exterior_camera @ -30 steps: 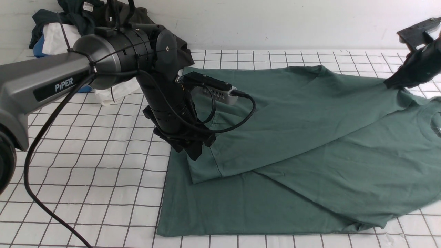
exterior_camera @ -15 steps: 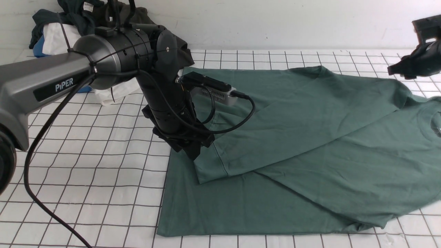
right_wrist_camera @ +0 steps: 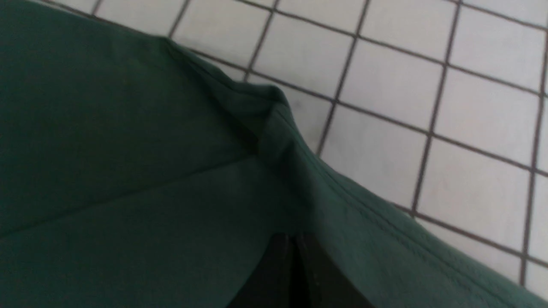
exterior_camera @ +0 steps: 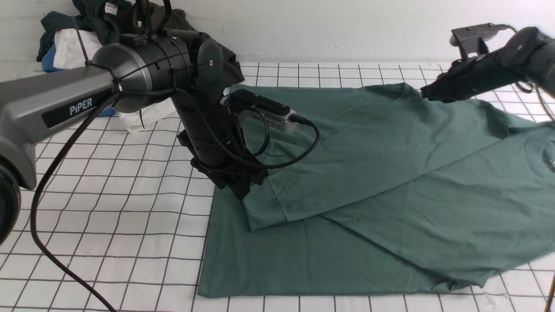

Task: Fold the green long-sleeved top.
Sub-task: Use both arms simultaneously to clamp the lower edge of the clothing fabric

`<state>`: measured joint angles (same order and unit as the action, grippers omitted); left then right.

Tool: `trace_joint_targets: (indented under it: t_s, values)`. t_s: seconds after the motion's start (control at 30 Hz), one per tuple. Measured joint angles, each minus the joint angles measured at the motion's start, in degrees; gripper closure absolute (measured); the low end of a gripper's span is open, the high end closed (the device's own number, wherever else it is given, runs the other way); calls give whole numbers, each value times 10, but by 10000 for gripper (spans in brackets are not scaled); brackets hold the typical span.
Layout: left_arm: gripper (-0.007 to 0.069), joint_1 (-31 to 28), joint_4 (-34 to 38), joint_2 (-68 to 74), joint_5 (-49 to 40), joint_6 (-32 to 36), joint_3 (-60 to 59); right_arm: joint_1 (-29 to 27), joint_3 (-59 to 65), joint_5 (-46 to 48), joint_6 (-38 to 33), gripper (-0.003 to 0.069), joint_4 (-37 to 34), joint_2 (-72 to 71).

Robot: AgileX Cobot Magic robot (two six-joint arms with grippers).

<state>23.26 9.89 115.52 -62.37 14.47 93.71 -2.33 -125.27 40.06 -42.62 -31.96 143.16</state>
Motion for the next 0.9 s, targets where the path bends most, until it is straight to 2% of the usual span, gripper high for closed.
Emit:
trace_joint_targets:
  t_s: [0.07, 0.13, 0.23, 0.27, 0.33, 0.47, 0.57, 0.6, 0.63, 0.67, 0.73, 0.9]
  values:
    - [318, 0, 0, 0, 0, 0, 0, 4, -1, -22, -16, 671, -18, 12]
    - [318, 0, 0, 0, -3, 0, 0, 4, -1, -101, -32, 672, -32, 43]
    - [318, 0, 0, 0, -2, -1, 0, 2, -1, -163, -28, 672, -39, 66]
    - [318, 0, 0, 0, 1, -4, 0, 1, -1, -203, -2, 672, -53, 72]
    - [318, 0, 0, 0, 14, -7, 0, -4, -1, -228, 32, 672, -68, 68]
    - [318, 0, 8, -6, 25, -9, -1, -14, -1, -224, 46, 672, -75, 38]
    - [318, 2, 32, -35, 21, 7, -1, -27, -1, -154, 41, 672, -75, -19]
    - [318, 7, 48, -61, 6, 24, -1, -38, -1, -78, 38, 672, -75, -67]
    - [318, 8, 49, -65, 1, 26, -1, -39, -1, -78, 38, 672, -75, -72]
    - [318, 16, 58, -91, -22, 41, -1, -50, -1, -2, 36, 672, -70, -112]
    - [318, 29, 61, -123, -51, 49, -12, -60, -1, 80, 35, 672, -59, -165]
    - [284, 71, 48, -177, -70, 91, -116, -70, 0, 229, 44, 672, -39, -307]
